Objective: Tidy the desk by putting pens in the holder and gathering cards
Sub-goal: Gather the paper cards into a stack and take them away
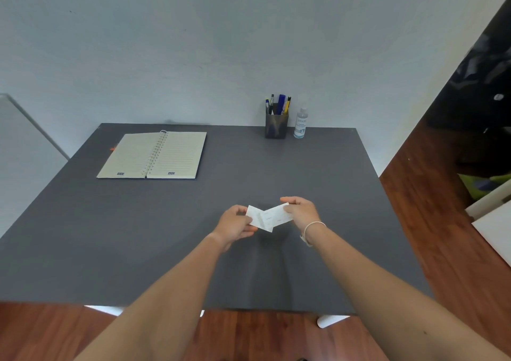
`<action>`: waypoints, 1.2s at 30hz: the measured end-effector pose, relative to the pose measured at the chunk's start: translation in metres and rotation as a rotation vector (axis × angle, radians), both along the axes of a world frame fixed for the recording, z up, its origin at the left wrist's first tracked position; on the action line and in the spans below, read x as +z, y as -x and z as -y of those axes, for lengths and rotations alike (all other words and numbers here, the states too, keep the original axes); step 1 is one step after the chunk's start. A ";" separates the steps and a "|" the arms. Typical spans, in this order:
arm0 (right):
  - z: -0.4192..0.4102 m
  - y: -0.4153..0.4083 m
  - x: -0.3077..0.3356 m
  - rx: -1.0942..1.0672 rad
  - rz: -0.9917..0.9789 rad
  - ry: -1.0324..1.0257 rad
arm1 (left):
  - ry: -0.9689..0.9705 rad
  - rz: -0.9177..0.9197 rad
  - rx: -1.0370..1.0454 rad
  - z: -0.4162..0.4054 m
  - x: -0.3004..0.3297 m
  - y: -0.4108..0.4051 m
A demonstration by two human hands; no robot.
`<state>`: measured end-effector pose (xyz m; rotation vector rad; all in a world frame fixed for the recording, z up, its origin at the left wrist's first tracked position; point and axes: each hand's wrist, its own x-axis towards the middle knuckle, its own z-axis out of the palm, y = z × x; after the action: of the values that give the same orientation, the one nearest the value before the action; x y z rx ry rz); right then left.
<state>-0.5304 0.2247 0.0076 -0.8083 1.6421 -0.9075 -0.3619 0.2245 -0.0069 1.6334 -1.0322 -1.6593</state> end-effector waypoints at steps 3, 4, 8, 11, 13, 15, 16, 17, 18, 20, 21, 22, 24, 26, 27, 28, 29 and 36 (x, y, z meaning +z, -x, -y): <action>0.001 -0.002 -0.006 -0.073 -0.007 -0.016 | -0.002 -0.018 -0.001 0.000 0.002 0.000; 0.002 -0.003 -0.009 -0.094 -0.002 -0.019 | -0.004 -0.024 0.002 0.000 0.003 0.000; 0.001 -0.005 -0.011 -0.124 0.064 -0.030 | -0.007 -0.039 -0.001 -0.001 0.005 0.002; 0.000 -0.008 -0.009 -0.110 0.051 -0.030 | -0.004 -0.041 -0.001 -0.001 0.005 0.001; -0.002 -0.006 -0.007 -0.099 0.028 -0.025 | -0.003 -0.038 -0.011 -0.002 0.007 0.002; -0.002 -0.005 -0.005 -0.080 -0.003 -0.013 | -0.007 -0.039 -0.021 -0.002 0.008 0.000; -0.002 -0.005 -0.005 -0.072 -0.021 -0.008 | -0.008 -0.039 -0.024 -0.002 0.008 0.000; -0.003 -0.005 -0.004 -0.065 -0.037 -0.007 | -0.011 -0.040 -0.027 -0.002 0.009 0.000; -0.003 -0.006 -0.004 -0.058 -0.051 -0.006 | -0.013 -0.043 -0.032 -0.002 0.009 0.000; -0.004 -0.008 -0.005 -0.047 -0.064 0.000 | -0.018 -0.054 -0.047 -0.003 0.010 0.001; -0.004 -0.010 -0.005 -0.042 -0.070 0.005 | -0.018 -0.060 -0.054 -0.004 0.011 0.002; -0.005 -0.010 -0.005 -0.036 -0.080 0.010 | -0.015 -0.064 -0.058 -0.004 0.011 0.003; -0.005 -0.010 -0.005 -0.022 -0.095 0.017 | -0.003 -0.068 -0.060 -0.005 0.010 0.005; -0.006 -0.009 -0.005 -0.014 -0.097 0.019 | 0.006 -0.066 -0.062 -0.005 0.009 0.006; -0.006 -0.007 -0.005 -0.014 -0.100 0.021 | 0.008 -0.064 -0.065 -0.005 0.009 0.006; -0.007 -0.005 -0.005 -0.018 -0.107 0.024 | 0.010 -0.062 -0.067 -0.004 0.009 0.007; -0.008 -0.003 -0.005 -0.025 -0.114 0.025 | 0.012 -0.061 -0.067 -0.004 0.008 0.008; -0.031 0.040 -0.020 0.055 -0.347 0.035 | 0.023 -0.056 -0.078 -0.002 0.004 0.014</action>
<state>-0.5704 0.2555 -0.0123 -1.0762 1.8945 -0.7902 -0.3763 0.2267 -0.0034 1.5406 -1.0955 -1.7280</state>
